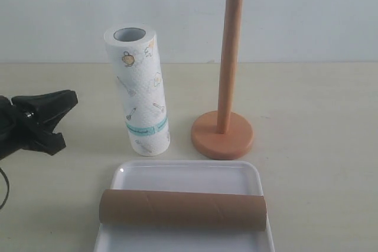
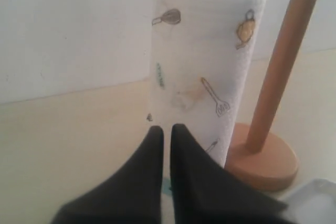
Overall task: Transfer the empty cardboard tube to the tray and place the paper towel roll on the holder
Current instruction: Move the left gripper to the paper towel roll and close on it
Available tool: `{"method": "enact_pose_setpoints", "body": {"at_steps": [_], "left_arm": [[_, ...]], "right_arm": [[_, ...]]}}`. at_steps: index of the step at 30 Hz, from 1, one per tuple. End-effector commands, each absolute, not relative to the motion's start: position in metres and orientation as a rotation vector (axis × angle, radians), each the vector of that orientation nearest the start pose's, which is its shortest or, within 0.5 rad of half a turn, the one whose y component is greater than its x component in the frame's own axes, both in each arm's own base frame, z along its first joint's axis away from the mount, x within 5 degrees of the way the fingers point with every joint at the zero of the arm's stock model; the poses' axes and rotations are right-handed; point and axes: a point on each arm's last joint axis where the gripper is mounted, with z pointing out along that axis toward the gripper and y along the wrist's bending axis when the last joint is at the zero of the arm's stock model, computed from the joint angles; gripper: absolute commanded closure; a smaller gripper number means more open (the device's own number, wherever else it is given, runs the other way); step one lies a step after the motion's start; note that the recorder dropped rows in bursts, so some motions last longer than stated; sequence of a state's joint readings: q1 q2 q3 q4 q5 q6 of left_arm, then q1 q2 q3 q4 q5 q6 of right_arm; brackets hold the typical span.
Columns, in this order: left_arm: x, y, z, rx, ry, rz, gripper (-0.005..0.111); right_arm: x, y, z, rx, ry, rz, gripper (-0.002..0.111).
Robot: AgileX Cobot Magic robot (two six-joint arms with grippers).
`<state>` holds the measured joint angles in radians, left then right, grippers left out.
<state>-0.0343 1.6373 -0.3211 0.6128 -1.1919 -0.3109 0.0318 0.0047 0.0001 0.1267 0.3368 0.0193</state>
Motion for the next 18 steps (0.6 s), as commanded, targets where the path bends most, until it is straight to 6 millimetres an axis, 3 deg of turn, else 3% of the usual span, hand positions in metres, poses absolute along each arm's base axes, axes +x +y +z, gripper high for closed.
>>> {"method": "enact_pose_setpoints", "body": {"at_steps": [1,4,9,18], "left_arm": [[0.240,-0.055,0.156,0.383,1.656,-0.534,0.092],[0.243,-0.058,0.156,0.431,1.649,-0.554,0.068],[0.249,-0.067,0.156,0.572,1.616,-0.607,0.000],[0.262,-0.071,0.153,0.615,1.603,-0.630,-0.003]], "right_arm": [[0.054,0.005,0.183,0.066,1.816,0.150,0.107],[0.054,0.005,0.183,0.066,1.816,0.150,0.107],[0.054,0.005,0.183,0.066,1.816,0.150,0.107],[0.054,0.005,0.183,0.066,1.816,0.150,0.107]]}}
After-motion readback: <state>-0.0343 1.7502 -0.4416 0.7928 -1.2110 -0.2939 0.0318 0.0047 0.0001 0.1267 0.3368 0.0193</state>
